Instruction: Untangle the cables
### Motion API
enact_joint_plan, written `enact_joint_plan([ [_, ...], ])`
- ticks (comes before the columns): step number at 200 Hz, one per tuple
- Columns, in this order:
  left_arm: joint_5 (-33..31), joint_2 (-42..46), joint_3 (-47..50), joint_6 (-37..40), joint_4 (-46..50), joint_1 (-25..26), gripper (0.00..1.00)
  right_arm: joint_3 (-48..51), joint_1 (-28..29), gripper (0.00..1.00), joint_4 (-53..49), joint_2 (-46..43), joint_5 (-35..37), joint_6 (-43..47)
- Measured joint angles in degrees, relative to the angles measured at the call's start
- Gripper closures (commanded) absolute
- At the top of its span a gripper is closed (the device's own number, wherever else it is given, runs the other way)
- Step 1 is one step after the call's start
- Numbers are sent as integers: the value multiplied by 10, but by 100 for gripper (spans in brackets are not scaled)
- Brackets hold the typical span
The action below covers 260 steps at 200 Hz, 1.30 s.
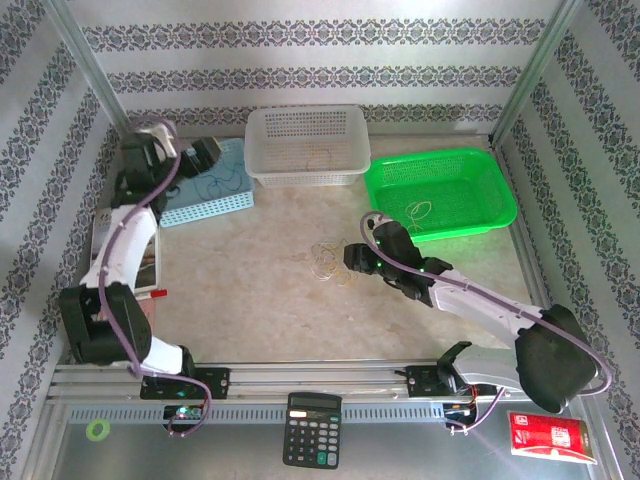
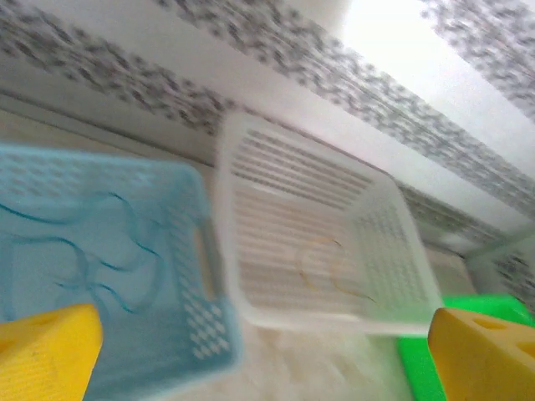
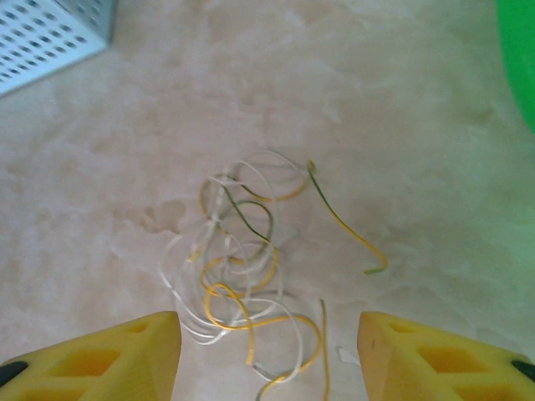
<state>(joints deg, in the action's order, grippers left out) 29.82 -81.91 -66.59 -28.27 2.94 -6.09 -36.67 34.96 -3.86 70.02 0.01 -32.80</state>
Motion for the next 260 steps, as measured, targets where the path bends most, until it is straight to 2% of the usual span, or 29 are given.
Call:
enact_joint_plan([
  [38, -5, 100, 176, -46, -35, 131, 0, 0, -17, 45, -6, 16, 17, -16],
  [63, -34, 166, 271, -68, -46, 188, 0, 7, -22, 44, -6, 20, 15, -46],
  [100, -64, 222, 317, -85, -53, 208, 0, 51, -9, 42, 2, 3, 4, -101],
  [162, -75, 207, 317, -94, -76, 233, 0, 77, 56, 44, 38, 22, 0, -182],
  [178, -75, 202, 317, -95, -78, 237, 0, 75, 66, 50, 48, 47, -1, -189],
  [187, -74, 201, 317, -95, -80, 239, 0, 74, 69, 57, 52, 62, -1, -196],
  [199, -74, 201, 318, -95, -83, 241, 0, 71, 69, 81, 57, 81, -1, -198],
  [212, -75, 201, 318, -95, -85, 242, 0, 65, 69, 100, 58, 92, -3, -196],
  [236, -74, 201, 318, -95, -86, 245, 0, 54, 69, 100, 58, 85, -6, -184],
  [260, -74, 202, 323, -97, -89, 245, 0, 43, 69, 100, 50, 27, -21, -159],
])
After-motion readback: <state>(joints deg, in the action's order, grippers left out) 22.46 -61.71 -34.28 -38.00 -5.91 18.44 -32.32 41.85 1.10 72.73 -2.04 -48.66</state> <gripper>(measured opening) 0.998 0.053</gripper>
